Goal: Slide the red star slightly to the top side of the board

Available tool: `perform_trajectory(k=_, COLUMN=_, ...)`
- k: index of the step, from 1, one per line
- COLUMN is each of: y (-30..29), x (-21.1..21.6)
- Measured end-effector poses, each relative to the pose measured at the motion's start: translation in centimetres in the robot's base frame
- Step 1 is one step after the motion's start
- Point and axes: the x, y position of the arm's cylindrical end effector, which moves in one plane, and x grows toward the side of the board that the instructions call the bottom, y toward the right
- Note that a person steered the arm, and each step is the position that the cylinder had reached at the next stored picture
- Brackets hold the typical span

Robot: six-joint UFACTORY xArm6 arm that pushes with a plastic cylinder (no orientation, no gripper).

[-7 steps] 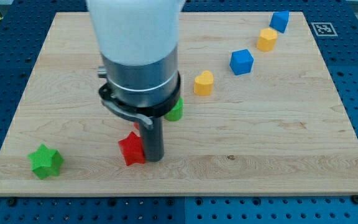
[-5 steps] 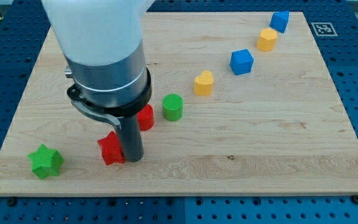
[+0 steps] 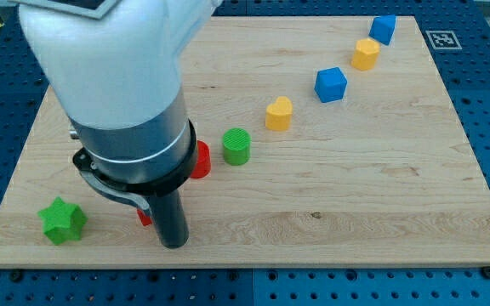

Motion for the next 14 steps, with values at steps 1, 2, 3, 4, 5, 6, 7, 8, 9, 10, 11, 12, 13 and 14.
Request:
perform_trajectory(k=1, y=0.0, x=0.0)
perform_trajectory(k=2, y=0.0, x=-0.6)
perform_trajectory(k=3, y=0.0, x=-1.6)
perform_trajectory(k=4, y=0.0, x=-2.2)
perform_trajectory(k=5, y=0.2, x=-2.2)
perform_trajectory(k=6, y=2.8, x=-2.2)
perform_trajectory(k=7, y=7.1, x=-2.2)
perform_trajectory(k=8, y=9.5, x=-2.4)
perform_trajectory(k=9, y=10.4, x=-4.0)
perform_trajectory(k=10, y=10.4, x=-6.9)
perform_trajectory(k=11, y=10.4, x=-8.9)
perform_trajectory(k=12, y=10.4, x=-8.9)
perform_trajectory(k=13, y=10.4, x=-8.9)
perform_trajectory(k=14, y=10.4, x=-9.2)
